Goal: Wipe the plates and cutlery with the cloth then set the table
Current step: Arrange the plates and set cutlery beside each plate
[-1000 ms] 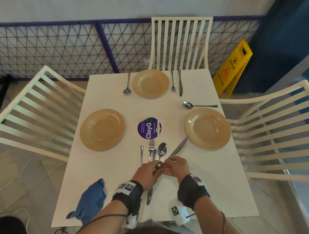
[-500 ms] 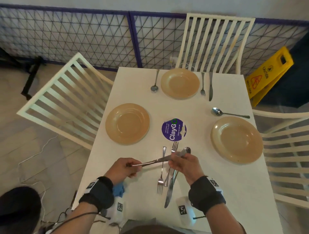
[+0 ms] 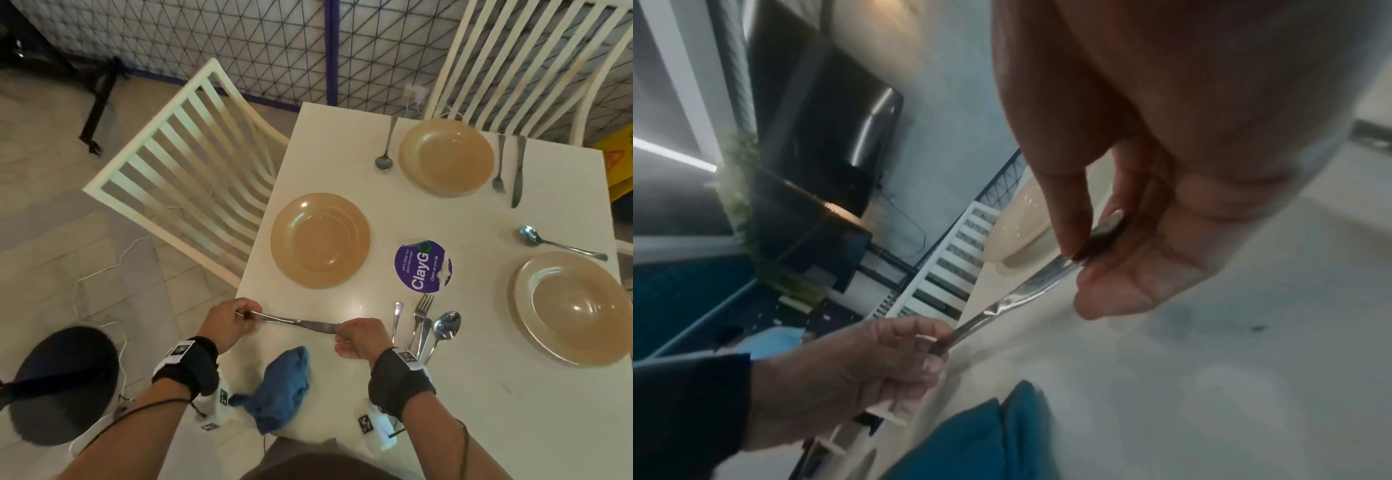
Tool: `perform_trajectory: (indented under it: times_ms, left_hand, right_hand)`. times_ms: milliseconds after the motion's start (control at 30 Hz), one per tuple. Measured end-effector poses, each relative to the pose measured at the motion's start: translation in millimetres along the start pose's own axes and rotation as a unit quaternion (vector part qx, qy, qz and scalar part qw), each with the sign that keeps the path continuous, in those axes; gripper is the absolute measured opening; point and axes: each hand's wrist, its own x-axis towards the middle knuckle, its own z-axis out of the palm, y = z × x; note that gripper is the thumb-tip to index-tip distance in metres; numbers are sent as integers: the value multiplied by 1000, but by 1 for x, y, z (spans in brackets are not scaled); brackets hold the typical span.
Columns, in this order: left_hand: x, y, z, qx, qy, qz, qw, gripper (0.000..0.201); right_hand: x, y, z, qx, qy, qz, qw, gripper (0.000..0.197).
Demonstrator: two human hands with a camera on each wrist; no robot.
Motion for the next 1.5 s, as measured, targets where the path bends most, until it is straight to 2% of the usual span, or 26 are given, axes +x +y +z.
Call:
perform_trajectory:
  times_ms: [100, 200, 300, 400, 567, 667, 767, 967, 1100, 1233, 1367, 1500]
  left_hand:
    - [7, -10, -7, 55, 27, 29, 998, 22]
    - [14, -20, -14, 135, 41, 85, 986, 23]
    - [19, -26, -15, 158, 54, 115, 979, 26]
    - [20, -28, -15, 139, 59, 111, 982, 26]
    - [21, -31, -16, 143, 54, 113, 982, 27]
    - [19, -31, -15, 138, 58, 106, 983, 27]
    - [16, -32, -13, 129, 67, 111, 983, 27]
    - [11, -26, -12, 153, 73, 100, 980, 31]
    - [1, -8, -14, 177, 88, 86, 976, 38]
    - [-14, 18, -4, 162, 103, 115, 975, 31]
    - [-31, 50, 29, 154, 61, 174, 971, 21]
    - [-45, 76, 71, 152, -12, 174, 973, 18]
  right_hand:
    - [9, -5, 10, -83, 31, -5, 996, 8]
    - [16, -9, 18, -199, 56, -16, 978, 15]
    - [23, -9, 26, -249, 76, -25, 965, 22]
    - [25, -10, 30, -289, 94, -24, 952, 23]
    - [24, -10, 34, -332, 130, -46, 933, 12]
    - [21, -10, 37, -357, 158, -65, 918, 14]
    - [18, -11, 39, -366, 172, -83, 911, 15]
    - [9, -6, 27, -330, 177, -109, 921, 17]
    - [-7, 1, -9, -276, 198, -134, 931, 14]
    - [-23, 21, -59, -243, 252, -114, 930, 12]
    - [-30, 40, -86, -257, 259, -74, 928, 22]
    - [-24, 41, -83, -307, 222, -58, 924, 20]
